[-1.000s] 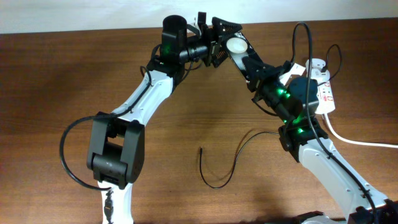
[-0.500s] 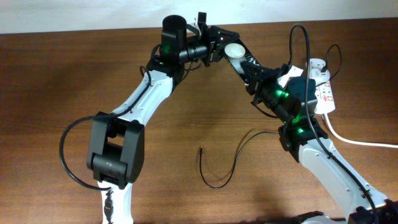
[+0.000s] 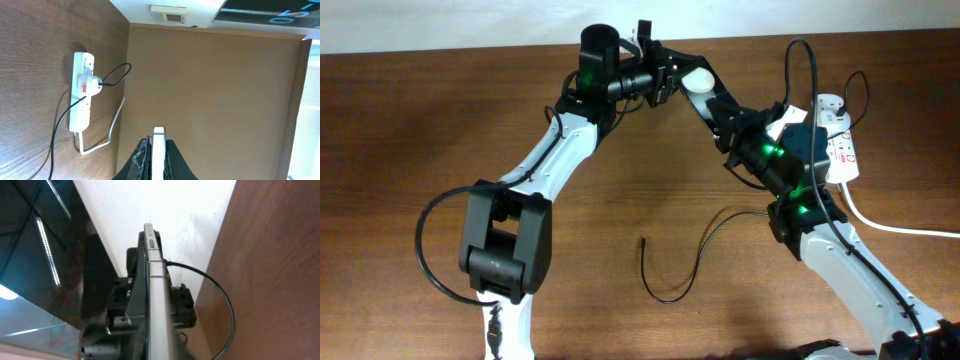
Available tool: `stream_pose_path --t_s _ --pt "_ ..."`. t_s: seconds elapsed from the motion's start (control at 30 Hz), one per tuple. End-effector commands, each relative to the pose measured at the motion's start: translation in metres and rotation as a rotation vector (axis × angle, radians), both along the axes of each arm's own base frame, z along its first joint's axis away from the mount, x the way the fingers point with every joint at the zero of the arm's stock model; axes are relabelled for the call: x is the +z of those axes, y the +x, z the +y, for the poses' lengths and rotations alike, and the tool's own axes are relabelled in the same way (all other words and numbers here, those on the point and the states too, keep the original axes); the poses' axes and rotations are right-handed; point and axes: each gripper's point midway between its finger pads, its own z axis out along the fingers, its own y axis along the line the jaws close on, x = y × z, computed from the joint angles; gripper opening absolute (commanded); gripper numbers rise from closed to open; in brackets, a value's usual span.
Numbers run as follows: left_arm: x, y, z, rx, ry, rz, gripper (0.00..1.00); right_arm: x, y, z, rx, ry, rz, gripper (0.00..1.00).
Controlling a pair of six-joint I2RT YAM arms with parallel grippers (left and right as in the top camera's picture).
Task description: Plug charger to phone and switch on socket
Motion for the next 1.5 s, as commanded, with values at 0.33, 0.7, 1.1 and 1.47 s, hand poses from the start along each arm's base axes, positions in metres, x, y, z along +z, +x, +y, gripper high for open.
stream_pose_path --t_s 0.33,0.7,1.1,1.47 --pt "0.013 0.016 0.068 -0.048 -0.009 -0.104 0.0 0.018 -0.005 0.012 0.066 0.002 -0.05 0.99" --pt "0.039 -0.021 0.164 -0.358 -0.022 -0.592 0.0 -0.054 -0.065 0.048 0.564 -0.541 -0.22 0.99" --pt "0.04 0.002 0.223 -0.21 0.024 -0.596 0.0 -0.172 -0.169 0.076 0.766 -1.062 0.189 0.95" --pt "0.018 0.02 0.226 -0.095 0.019 -0.37 0.0 -0.236 -0.181 0.099 0.88 -1.22 0.312 0.84"
